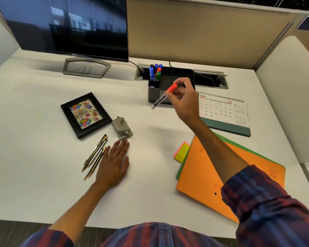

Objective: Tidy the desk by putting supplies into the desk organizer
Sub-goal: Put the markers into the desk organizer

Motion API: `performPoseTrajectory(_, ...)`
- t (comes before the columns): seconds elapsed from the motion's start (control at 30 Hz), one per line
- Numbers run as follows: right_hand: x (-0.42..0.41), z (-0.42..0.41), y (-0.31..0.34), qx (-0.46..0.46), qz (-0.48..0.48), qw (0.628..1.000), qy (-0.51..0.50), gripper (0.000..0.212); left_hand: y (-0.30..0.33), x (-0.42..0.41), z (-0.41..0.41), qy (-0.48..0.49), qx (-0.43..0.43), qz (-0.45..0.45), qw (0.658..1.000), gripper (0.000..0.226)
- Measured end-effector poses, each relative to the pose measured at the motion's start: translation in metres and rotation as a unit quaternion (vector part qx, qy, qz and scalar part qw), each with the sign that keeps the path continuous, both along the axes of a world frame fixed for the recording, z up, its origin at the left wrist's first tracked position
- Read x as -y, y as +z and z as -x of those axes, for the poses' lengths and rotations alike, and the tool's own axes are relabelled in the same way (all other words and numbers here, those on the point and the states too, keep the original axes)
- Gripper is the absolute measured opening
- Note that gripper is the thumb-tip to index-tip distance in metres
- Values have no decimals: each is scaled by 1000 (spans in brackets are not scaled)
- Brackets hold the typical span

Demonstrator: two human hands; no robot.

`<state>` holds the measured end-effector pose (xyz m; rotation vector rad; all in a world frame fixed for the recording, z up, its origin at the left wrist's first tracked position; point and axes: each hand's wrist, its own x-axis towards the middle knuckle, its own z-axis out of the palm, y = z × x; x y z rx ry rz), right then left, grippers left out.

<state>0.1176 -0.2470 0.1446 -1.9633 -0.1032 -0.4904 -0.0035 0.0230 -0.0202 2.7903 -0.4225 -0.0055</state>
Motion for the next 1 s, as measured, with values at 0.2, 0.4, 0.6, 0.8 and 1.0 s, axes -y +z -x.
performPoseTrajectory(0.2,4,-52,16,53,70,994,-62,29,0,0,0,1,-1,2,1000,57)
performPoseTrajectory(0.4,-3,-94,26,85,142,985,-50,21,1,1,0,2,1,0,1000,57)
performPoseTrajectory(0.6,-10,-119,16,76,226,971,-37,21,1,0,-1,0,-3,4,1000,56)
performPoseTrajectory(0.8,-20,-125,10,100,252,961,-45,25,1,0,-1,0,-5,0,1000,56)
performPoseTrajectory(1.0,-25,-134,14,109,299,947,-48,26,1,0,-1,0,-9,4,1000,56)
